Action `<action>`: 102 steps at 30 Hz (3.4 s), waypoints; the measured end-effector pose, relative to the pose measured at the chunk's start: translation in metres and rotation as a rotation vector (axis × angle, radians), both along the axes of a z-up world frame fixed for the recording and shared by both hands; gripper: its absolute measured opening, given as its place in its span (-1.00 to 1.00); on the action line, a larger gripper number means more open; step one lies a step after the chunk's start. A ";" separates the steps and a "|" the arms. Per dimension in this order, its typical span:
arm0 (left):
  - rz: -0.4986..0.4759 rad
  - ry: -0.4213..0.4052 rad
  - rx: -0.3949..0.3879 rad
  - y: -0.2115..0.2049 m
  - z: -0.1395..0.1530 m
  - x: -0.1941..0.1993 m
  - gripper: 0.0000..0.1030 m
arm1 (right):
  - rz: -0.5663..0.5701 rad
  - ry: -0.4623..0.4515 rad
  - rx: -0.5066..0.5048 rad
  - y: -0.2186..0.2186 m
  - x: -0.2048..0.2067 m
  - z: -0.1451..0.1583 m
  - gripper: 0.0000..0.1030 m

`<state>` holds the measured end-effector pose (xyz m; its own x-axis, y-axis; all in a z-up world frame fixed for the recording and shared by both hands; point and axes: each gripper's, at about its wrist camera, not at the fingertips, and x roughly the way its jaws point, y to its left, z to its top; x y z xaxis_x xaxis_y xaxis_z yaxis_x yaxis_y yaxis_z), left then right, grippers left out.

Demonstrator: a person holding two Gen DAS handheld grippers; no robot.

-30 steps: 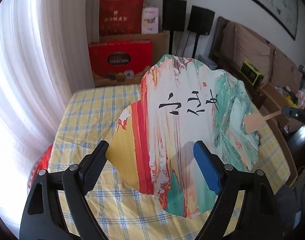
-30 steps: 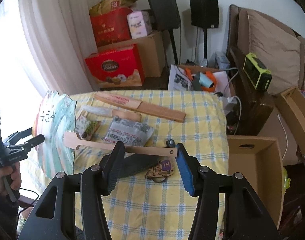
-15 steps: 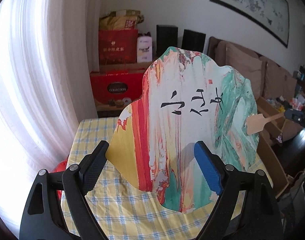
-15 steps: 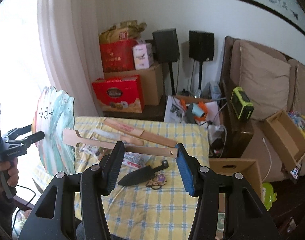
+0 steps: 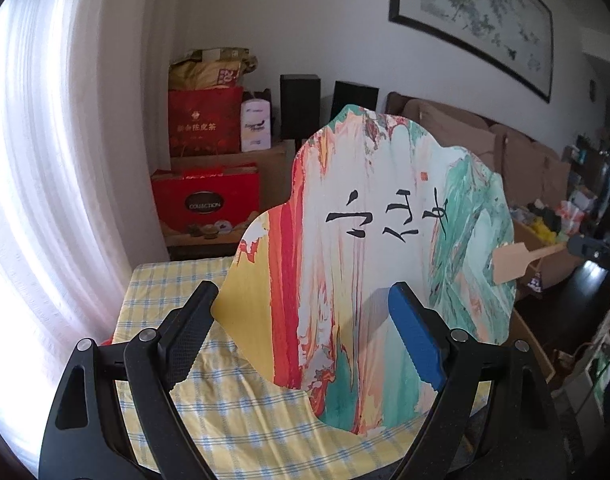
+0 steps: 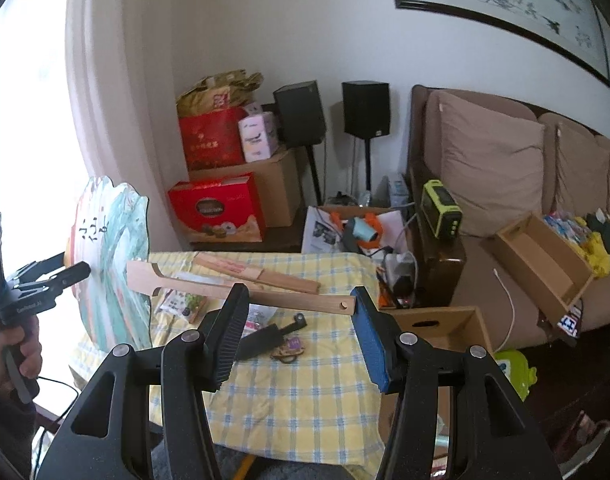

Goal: Organize objects
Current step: 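Lift the painted fan with the left gripper while the right gripper lifts the spatula, then carry the painted fan and wooden spatula over the cardboard box with both grippers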

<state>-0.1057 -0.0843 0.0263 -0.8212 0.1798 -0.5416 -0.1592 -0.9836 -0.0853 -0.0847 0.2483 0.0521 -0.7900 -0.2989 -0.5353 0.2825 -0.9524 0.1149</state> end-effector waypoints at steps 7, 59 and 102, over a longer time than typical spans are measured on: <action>-0.011 0.032 0.018 0.009 0.008 0.004 0.64 | -0.030 -0.003 -0.026 0.013 0.017 -0.001 0.05; -0.252 -0.033 -0.125 0.252 -0.019 -0.019 0.70 | -0.377 -0.093 -0.174 0.201 0.104 -0.096 0.11; -0.362 -0.173 -0.232 0.360 -0.097 -0.080 0.66 | -0.575 -0.307 -0.106 0.248 0.080 -0.171 0.15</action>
